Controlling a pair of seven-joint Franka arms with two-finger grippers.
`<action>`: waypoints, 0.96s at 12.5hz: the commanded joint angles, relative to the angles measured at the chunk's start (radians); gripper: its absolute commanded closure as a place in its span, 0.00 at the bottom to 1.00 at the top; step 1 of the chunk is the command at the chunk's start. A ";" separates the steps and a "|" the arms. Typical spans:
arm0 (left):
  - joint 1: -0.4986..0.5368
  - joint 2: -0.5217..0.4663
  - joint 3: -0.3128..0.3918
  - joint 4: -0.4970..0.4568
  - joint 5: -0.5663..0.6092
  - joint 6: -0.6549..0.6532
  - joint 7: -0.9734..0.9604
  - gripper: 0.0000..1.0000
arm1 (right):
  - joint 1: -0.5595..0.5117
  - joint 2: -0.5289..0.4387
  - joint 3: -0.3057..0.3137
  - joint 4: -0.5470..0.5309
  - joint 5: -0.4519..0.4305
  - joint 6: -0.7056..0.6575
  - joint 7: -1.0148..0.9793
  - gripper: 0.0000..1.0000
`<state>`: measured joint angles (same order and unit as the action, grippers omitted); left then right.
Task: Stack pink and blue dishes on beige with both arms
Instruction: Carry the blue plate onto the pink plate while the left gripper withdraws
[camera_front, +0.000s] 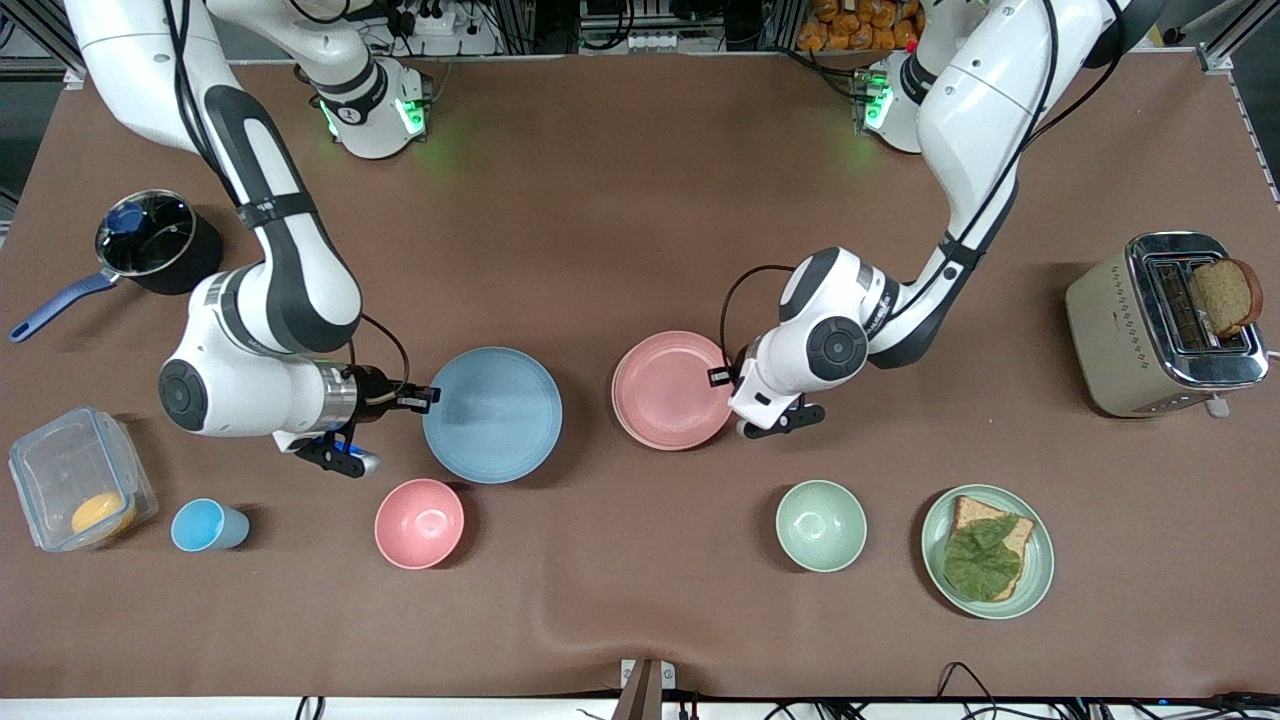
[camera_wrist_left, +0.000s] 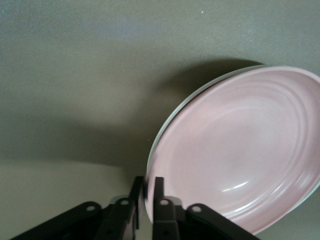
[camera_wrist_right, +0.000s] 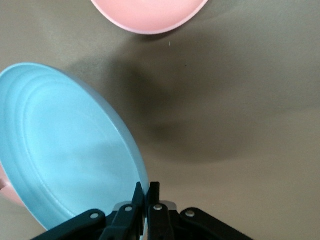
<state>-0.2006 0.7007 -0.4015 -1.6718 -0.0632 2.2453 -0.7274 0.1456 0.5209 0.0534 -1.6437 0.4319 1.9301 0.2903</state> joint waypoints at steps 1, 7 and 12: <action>-0.028 0.011 0.013 0.034 0.025 0.005 -0.046 0.22 | 0.009 0.005 -0.003 0.010 0.037 -0.006 0.026 1.00; 0.100 -0.151 0.012 0.049 0.102 -0.123 -0.024 0.00 | 0.106 0.017 -0.003 0.012 0.142 0.030 0.096 1.00; 0.251 -0.343 0.010 0.049 0.105 -0.311 0.063 0.00 | 0.236 0.065 -0.006 0.016 0.151 0.144 0.190 1.00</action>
<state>0.0047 0.4445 -0.3878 -1.5946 0.0217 1.9895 -0.6709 0.3369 0.5570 0.0577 -1.6435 0.5616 2.0346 0.4455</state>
